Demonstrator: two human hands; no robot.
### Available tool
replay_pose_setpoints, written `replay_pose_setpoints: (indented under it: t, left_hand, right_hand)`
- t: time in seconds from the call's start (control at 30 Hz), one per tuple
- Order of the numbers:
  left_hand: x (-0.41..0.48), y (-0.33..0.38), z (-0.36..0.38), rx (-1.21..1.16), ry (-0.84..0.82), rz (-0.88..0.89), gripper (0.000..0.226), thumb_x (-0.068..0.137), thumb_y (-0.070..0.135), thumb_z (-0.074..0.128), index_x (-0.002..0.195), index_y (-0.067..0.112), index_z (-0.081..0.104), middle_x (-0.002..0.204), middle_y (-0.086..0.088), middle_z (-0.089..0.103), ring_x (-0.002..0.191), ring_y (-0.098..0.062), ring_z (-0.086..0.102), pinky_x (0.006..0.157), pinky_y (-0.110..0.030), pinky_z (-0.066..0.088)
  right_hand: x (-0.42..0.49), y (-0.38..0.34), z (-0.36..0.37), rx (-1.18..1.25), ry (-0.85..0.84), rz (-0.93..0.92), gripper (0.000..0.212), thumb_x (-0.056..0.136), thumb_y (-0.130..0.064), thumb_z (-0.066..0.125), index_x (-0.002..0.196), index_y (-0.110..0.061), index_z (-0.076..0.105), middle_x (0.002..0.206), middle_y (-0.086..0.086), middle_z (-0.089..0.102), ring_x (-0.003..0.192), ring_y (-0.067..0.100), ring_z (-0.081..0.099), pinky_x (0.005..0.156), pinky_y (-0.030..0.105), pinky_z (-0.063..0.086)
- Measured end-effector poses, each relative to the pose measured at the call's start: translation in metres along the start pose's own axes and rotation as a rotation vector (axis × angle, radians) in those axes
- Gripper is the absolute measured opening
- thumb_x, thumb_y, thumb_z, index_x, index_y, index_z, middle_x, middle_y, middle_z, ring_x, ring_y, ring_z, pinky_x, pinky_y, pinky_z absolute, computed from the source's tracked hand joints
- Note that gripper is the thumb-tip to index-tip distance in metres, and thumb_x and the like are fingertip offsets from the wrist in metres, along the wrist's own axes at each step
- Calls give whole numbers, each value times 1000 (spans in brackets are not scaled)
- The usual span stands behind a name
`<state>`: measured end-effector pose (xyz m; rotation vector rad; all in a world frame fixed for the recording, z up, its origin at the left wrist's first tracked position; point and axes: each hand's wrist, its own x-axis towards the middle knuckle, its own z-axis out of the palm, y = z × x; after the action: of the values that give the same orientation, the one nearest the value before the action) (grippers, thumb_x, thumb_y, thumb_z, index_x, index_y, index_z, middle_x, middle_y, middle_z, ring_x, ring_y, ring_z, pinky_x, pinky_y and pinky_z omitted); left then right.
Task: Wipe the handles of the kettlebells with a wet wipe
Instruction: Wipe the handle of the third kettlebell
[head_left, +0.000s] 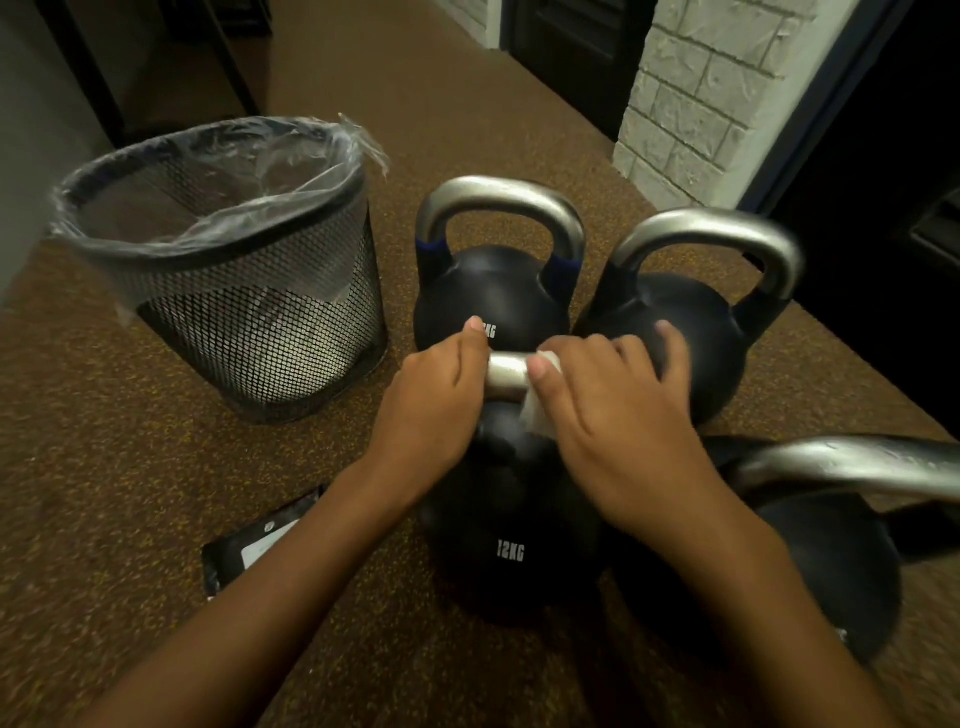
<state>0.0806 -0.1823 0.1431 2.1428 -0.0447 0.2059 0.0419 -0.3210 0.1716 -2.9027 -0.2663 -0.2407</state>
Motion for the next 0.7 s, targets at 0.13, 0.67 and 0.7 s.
replay_pose_setpoints:
  t: [0.13, 0.67, 0.7]
  left_hand:
    - [-1, 0, -1, 16, -3, 19, 57, 90, 49, 22, 77, 10, 62, 70, -11, 63, 76, -33, 61, 74, -47, 48]
    - [0, 0, -1, 11, -9, 13, 50, 96, 44, 27, 81, 12, 63, 78, -14, 66, 83, -35, 61, 77, -47, 48]
    - [-1, 1, -1, 7, -13, 17, 50, 96, 44, 27, 80, 13, 63, 77, -11, 65, 83, -34, 61, 78, -47, 48]
  right_hand:
    - [-17, 35, -5, 294, -75, -44, 67, 81, -63, 8, 143, -40, 19, 127, -26, 35, 127, -6, 22, 114, 33, -12]
    - [-16, 12, 37, 281, 632, -146, 32, 77, -21, 68, 103, -23, 49, 114, -6, 64, 106, 14, 48, 103, 23, 19]
    - [-18, 16, 39, 270, 651, -123, 31, 76, -21, 67, 101, -23, 48, 115, -9, 63, 105, 16, 47, 101, 23, 19]
